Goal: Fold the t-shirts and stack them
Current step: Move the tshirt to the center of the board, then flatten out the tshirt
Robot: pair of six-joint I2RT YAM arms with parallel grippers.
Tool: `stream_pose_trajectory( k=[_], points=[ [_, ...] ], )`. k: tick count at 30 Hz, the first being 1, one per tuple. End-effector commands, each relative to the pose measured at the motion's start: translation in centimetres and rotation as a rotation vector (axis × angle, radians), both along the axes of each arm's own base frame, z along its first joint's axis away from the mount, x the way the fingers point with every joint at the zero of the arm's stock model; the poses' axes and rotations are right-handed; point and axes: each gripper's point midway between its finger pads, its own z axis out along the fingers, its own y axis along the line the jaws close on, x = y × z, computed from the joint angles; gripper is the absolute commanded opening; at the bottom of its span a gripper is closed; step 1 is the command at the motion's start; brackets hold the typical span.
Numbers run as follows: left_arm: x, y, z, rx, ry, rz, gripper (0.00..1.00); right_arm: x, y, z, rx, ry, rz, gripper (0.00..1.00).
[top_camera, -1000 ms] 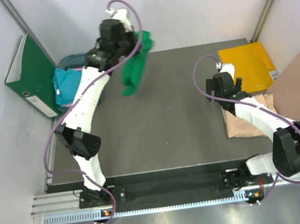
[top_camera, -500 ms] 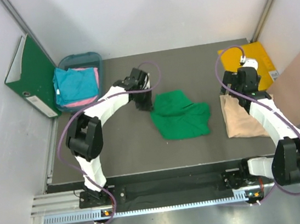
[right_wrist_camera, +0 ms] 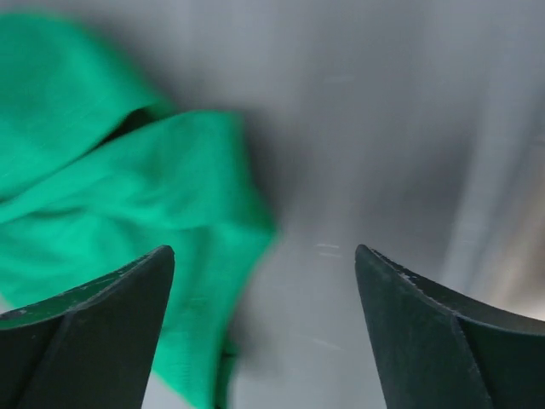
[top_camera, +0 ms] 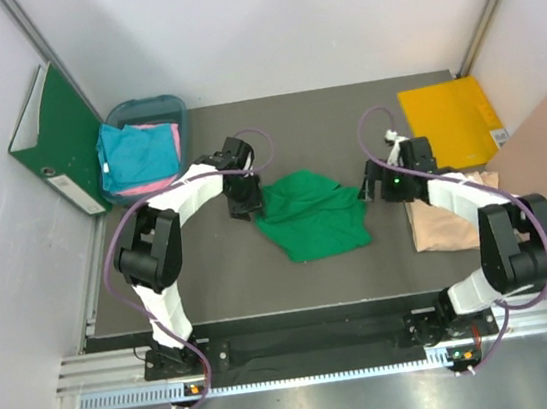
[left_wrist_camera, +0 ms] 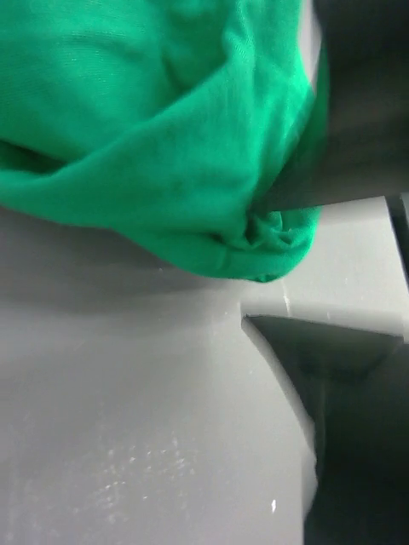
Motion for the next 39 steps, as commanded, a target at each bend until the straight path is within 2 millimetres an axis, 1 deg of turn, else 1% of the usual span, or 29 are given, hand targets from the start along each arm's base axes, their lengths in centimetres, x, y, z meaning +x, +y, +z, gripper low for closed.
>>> stream_pose_trajectory(
  k=[1,3,4,6,7,11,13,14,16,17,18,20,23,24,25,26,27,28,29,30,31,32,33,34,35,36,37,38,39],
  points=[
    [1.4,-0.3,1.1,-0.015,-0.027,0.011,0.66,0.5,6.0,1.5,0.130,-0.023,0.188,0.82],
    [1.6,-0.4,1.0,-0.016,-0.026,0.015,0.77,-0.2,7.0,0.8,0.151,0.025,0.205,0.75],
    [1.6,-0.4,1.1,-0.018,-0.028,0.016,0.78,-0.5,7.5,-0.1,0.154,0.061,0.217,0.73],
    [1.7,-0.4,1.1,-0.012,-0.026,0.018,0.79,-1.0,7.7,-1.4,0.134,0.112,0.211,0.65],
    [1.8,-0.4,1.1,-0.010,-0.026,0.018,0.80,-1.5,7.9,-2.4,0.121,0.153,0.218,0.64],
    [1.9,-0.3,1.2,-0.004,-0.031,0.020,0.80,-1.4,7.4,-4.6,0.022,0.204,0.185,0.63],
    [2.0,-0.2,1.3,0.002,-0.033,0.020,0.80,-1.1,7.4,-5.3,-0.027,0.214,0.182,0.63],
    [2.1,-0.2,1.4,0.004,-0.036,0.020,0.80,-0.9,7.1,-5.6,-0.058,0.211,0.172,0.63],
    [2.1,-0.1,1.5,0.010,-0.035,0.020,0.80,-0.6,7.3,-5.9,-0.079,0.202,0.176,0.55],
    [2.2,-0.1,1.6,0.009,-0.038,0.020,0.80,-0.2,7.5,-5.9,-0.077,0.184,0.174,0.47],
    [2.2,-0.1,1.6,0.011,-0.040,0.021,0.80,-0.1,7.7,-5.9,-0.073,0.180,0.181,0.24],
    [2.3,0.1,1.6,0.019,-0.039,0.022,0.79,0.3,7.9,-5.5,-0.078,0.166,0.187,0.00],
    [2.3,0.4,1.8,0.036,-0.041,0.026,0.79,0.7,8.3,-3.1,-0.091,0.118,0.204,0.00],
    [2.3,0.4,1.9,0.041,-0.042,0.025,0.79,0.5,8.2,-1.5,-0.096,0.098,0.207,0.00],
    [2.4,0.7,2.0,0.052,-0.051,0.032,0.79,0.8,8.6,0.0,-0.099,0.064,0.218,0.00],
    [2.4,0.8,2.0,0.058,-0.054,0.036,0.78,1.1,8.5,1.2,-0.115,0.034,0.216,0.00],
    [2.5,1.0,2.2,0.064,-0.062,0.044,0.78,1.2,8.5,3.4,-0.112,-0.019,0.215,0.00],
    [2.7,1.3,2.2,0.080,-0.071,0.051,0.78,1.5,8.5,5.2,-0.116,-0.053,0.213,0.00],
    [2.8,1.4,2.2,0.081,-0.069,0.059,0.78,1.8,8.3,6.6,-0.130,-0.084,0.200,0.00],
    [3.1,1.9,2.3,0.102,-0.078,0.072,0.78,1.9,8.6,8.8,-0.130,-0.138,0.203,0.00],
    [3.2,2.1,2.1,0.113,-0.079,0.079,0.78,2.4,8.8,11.3,-0.135,-0.182,0.200,0.00],
    [3.7,2.4,2.4,0.124,-0.091,0.092,0.78,2.9,8.7,12.9,-0.163,-0.222,0.191,0.00],
    [3.7,2.9,2.5,0.142,-0.087,0.103,0.78,3.0,9.3,14.6,-0.161,-0.258,0.206,0.00],
    [4.0,3.2,2.8,0.150,-0.096,0.111,0.78,3.9,9.5,17.5,-0.171,-0.320,0.189,0.00],
    [4.6,3.9,3.4,0.160,-0.114,0.135,0.78,4.0,9.2,18.7,-0.192,-0.332,0.171,0.00],
    [4.9,4.4,3.8,0.163,-0.124,0.146,0.78,4.6,9.3,21.2,-0.187,-0.379,0.159,0.00],
    [5.3,4.7,4.7,0.155,-0.145,0.155,0.78,4.9,9.2,22.3,-0.187,-0.398,0.144,0.00],
    [5.9,5.6,5.4,0.142,-0.161,0.177,0.78,5.3,7.8,23.3,-0.226,-0.411,0.087,0.00],
    [6.2,6.1,6.0,0.133,-0.176,0.190,0.78,5.9,6.8,25.5,-0.227,-0.454,0.044,0.00]
  ],
)
